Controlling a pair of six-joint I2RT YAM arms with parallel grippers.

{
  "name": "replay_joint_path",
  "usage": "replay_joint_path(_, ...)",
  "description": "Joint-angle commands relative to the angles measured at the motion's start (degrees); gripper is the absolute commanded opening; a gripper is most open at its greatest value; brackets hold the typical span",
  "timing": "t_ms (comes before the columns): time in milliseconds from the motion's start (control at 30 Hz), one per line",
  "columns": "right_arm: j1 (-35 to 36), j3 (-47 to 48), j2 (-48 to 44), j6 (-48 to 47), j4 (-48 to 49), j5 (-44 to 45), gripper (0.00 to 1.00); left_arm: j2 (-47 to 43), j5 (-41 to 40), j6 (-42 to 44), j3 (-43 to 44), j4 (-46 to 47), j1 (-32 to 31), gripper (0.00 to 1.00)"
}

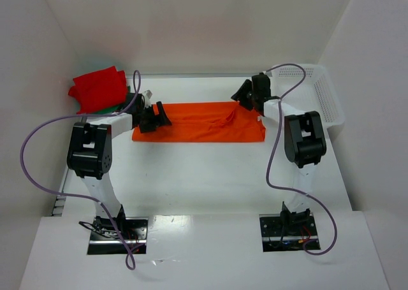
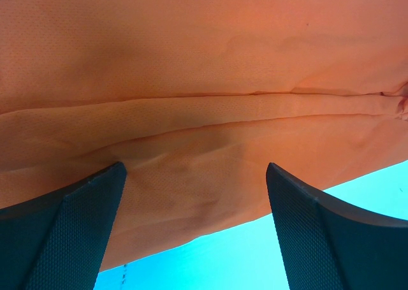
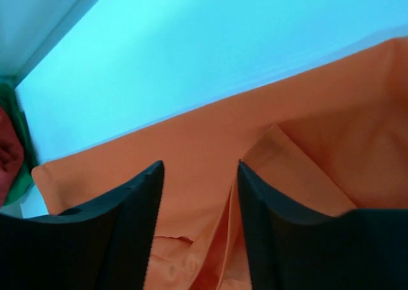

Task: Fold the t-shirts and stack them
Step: Fold the other side of the tshirt into a rectangle

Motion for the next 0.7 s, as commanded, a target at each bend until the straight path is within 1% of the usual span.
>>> replay_joint_path(0,-1.7,-0.2,-9.4,-2.7,2.5,-1.0,0.68,0.0,0.9,1.1,0.9,0.3,-0.1,0.98)
replay_joint_path(33,-1.7,-3.2,-12.8,-3.3,2.5,-0.4,0.75,0.0,0.9,1.1,1.6,0.3,-0.1,0.98)
replay_joint_path(67,-1.7,-3.2,-14.6,-3.8,2.5,-0.4,0.75,0.0,0.9,1.1,2.2,0.3,-0.1,0.98)
replay_joint_path(100,-2.2,-6.5,-16.3,-4.4,2.5,-0.4,0.73,-0.6,0.9,1.8,2.2,-0.3,-0.1,0.98)
replay_joint_path(167,-2.2,-11.2,-21.1,-5.1,1.9,-0.9,0.63,-1.4,0.9,1.8,2.9,-0.9,-0.1,0.98)
replay_joint_path(200,-2.2,-12.4,-22.1,-5.1,0.6,-0.9,0.49,-2.5,0.9,2.5,3.5,-1.5,-0.1,0.98)
replay_joint_path(267,-2.2,-16.0,-23.8,-5.1,-0.8,-1.4,0.29,-3.9,0.9,2.5,3.5,-1.5,-0.1,0.98)
replay_joint_path(300,-2.2,-17.3,-24.3,-5.1,-1.4,-1.4,0.16,-3.9,0.9,3.0,3.5,-1.5,-0.1,0.98)
replay_joint_path(333,-2.2,-19.2,-24.3,-4.6,-2.2,-2.2,0.08,-4.7,0.4,3.6,3.5,-1.5,-0.1,0.98)
replay_joint_path(400,-1.7,-20.3,-24.3,-4.6,-2.2,-2.8,0.04,-4.7,0.4,3.6,4.0,-2.1,-0.1,0.98)
replay_joint_path(467,-0.2,-20.8,-22.1,-4.6,-3.4,-2.2,0.01,-4.7,0.4,3.6,4.0,-2.1,-0.1,0.98)
replay_joint_path(567,2.1,-20.0,-19.5,-5.2,-4.7,-1.5,0.01,-5.3,0.4,3.6,4.0,-2.1,-0.1,0.98)
replay_joint_path(667,3.2,-17.9,-14.3,-6.5,-4.7,-2.1,0.01,-5.9,0.4,4.1,4.0,-2.1,-0.1,1.0)
